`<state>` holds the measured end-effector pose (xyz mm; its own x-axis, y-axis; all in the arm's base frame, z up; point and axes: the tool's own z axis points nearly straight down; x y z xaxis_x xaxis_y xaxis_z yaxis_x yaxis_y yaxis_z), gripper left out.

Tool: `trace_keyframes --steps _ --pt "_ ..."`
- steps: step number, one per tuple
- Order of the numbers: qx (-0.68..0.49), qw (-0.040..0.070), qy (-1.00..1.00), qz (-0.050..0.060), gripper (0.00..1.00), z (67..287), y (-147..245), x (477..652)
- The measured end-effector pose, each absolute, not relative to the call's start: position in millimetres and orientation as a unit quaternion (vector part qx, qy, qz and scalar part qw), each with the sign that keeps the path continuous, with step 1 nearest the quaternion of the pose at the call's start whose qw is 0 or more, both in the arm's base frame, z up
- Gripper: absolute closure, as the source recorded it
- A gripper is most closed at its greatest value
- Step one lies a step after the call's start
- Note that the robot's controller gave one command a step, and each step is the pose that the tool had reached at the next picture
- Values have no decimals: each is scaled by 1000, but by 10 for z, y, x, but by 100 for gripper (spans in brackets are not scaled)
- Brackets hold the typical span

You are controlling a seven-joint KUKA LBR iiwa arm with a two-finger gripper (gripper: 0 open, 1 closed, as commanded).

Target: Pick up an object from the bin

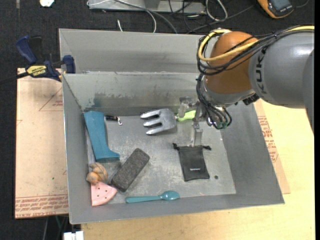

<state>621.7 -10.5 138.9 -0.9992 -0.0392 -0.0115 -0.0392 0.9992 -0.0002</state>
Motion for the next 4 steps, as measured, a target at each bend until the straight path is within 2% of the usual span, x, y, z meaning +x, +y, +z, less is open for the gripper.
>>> trace_keyframes --steps 1,2,3,4 --pt "40 8 999 3 0 1105 -392 5976" --pt "-19 7 1000 1 0 1496 -183 6163" --pt "-40 4 999 1 0 1366 -406 6058" --pt "-74 9 997 2 0 1139 -414 5997"
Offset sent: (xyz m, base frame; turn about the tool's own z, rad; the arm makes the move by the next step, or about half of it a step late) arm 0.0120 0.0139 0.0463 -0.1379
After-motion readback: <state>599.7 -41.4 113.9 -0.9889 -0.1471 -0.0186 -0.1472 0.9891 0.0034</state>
